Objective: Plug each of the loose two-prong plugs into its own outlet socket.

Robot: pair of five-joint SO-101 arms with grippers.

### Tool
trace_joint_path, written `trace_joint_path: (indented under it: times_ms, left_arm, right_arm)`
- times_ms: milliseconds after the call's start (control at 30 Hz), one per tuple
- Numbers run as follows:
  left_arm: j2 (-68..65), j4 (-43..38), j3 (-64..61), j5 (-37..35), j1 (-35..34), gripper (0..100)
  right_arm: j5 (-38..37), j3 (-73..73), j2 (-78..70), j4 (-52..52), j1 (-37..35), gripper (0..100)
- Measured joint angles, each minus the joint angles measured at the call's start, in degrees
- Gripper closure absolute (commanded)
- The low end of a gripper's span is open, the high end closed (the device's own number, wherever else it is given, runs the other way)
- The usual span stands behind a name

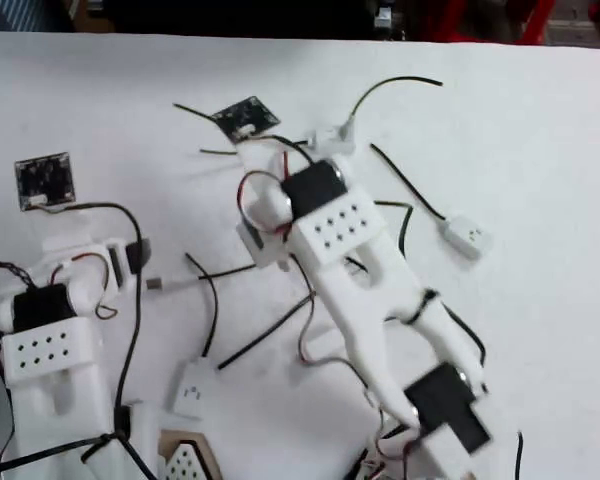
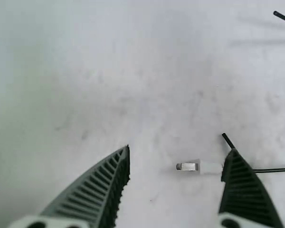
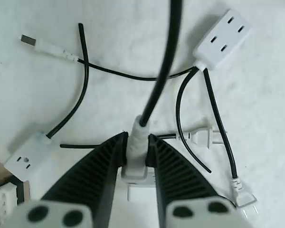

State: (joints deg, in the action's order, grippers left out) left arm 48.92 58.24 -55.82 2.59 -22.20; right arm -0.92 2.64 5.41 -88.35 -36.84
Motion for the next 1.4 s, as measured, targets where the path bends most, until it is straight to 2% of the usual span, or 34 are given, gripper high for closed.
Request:
trace_joint_path:
  times_ms: [167, 367, 533, 667, 1067, 1233, 1400]
  left_arm:
    - [0.0, -0.1, 2.5, -3.5, 4.5, 69]
    - [0.0, 0.4, 7.6, -7.7, 9.6, 69]
    - [0.0, 3.1, 12.1, -11.4, 15.6, 69]
    - [0.0, 5.0, 14.4, -12.4, 21.0, 69]
    - [1.8, 14.0, 19.1, -12.5, 33.4, 69]
    - [11.3, 14.1, 16.4, -7.3, 37.1, 69]
    - [16.7, 11.5, 11.0, -5.6, 37.0, 69]
  right_arm:
    - [0.5, -11.7, 11.4, 9.1, -1.0, 98.2]
    - [0.5, -32.4, 29.3, 24.0, -1.1, 98.2]
    - [0.5, -49.1, 44.3, 35.1, -5.0, 98.2]
    - [0.7, -57.6, 53.2, 39.3, -7.9, 98.2]
    - [3.2, -59.5, 56.2, 40.2, -8.2, 98.2]
    - [5.2, -59.5, 56.2, 40.2, -8.2, 98.2]
    - [5.5, -59.6, 56.2, 40.2, -8.2, 98.2]
